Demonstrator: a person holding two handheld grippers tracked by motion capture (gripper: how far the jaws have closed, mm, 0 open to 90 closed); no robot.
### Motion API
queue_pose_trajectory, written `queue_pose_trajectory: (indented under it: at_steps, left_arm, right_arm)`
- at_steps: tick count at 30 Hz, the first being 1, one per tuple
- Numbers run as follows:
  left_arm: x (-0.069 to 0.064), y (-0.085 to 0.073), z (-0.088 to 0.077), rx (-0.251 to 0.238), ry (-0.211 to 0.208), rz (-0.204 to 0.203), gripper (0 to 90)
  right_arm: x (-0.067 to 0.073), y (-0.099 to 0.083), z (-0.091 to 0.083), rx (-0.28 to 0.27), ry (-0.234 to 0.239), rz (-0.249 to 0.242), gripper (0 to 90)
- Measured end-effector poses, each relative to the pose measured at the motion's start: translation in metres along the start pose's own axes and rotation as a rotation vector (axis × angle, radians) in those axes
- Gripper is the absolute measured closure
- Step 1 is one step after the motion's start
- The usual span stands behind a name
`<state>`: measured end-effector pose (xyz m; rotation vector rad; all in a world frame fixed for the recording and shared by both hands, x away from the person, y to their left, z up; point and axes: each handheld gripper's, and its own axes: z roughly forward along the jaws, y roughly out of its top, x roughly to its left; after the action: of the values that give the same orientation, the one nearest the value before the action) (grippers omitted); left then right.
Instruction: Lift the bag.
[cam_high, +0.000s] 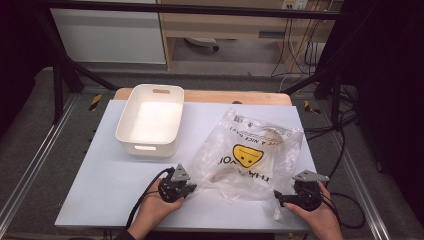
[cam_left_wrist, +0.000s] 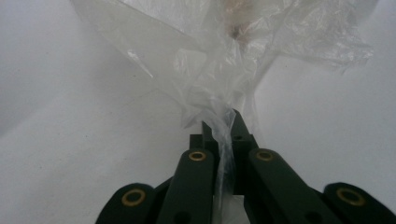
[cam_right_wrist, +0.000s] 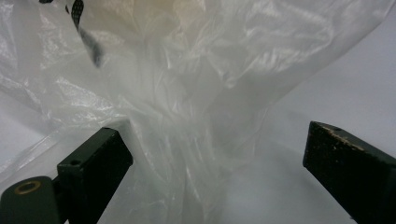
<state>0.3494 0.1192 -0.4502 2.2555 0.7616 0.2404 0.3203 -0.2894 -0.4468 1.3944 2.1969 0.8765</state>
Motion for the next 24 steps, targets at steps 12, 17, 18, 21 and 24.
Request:
queue_pose_trajectory:
  at_steps: [12, 17, 18, 21, 24]
  left_arm:
    - [0.000, 0.000, 0.000, -0.004, -0.004, -0.001, 89.8]
    - [0.001, 0.000, 0.000, -0.003, -0.006, -0.003, 89.8]
    - [0.001, 0.000, 0.000, -0.003, -0.006, -0.004, 89.8]
    - [0.001, 0.000, 0.000, -0.003, -0.008, -0.005, 89.9]
    - [0.001, 0.000, 0.001, -0.007, -0.011, -0.011, 89.9]
  right_arm:
    - [0.021, 0.000, 0.006, 0.054, 0.074, -0.092, 22.9]
    - [0.025, 0.000, 0.004, 0.029, 0.115, -0.132, 53.1]
    - [0.026, 0.001, 0.004, 0.031, 0.118, -0.136, 59.4]
    - [0.028, 0.004, 0.005, 0.037, 0.127, -0.152, 75.4]
    - [0.030, 0.008, 0.007, 0.049, 0.147, -0.163, 87.9]
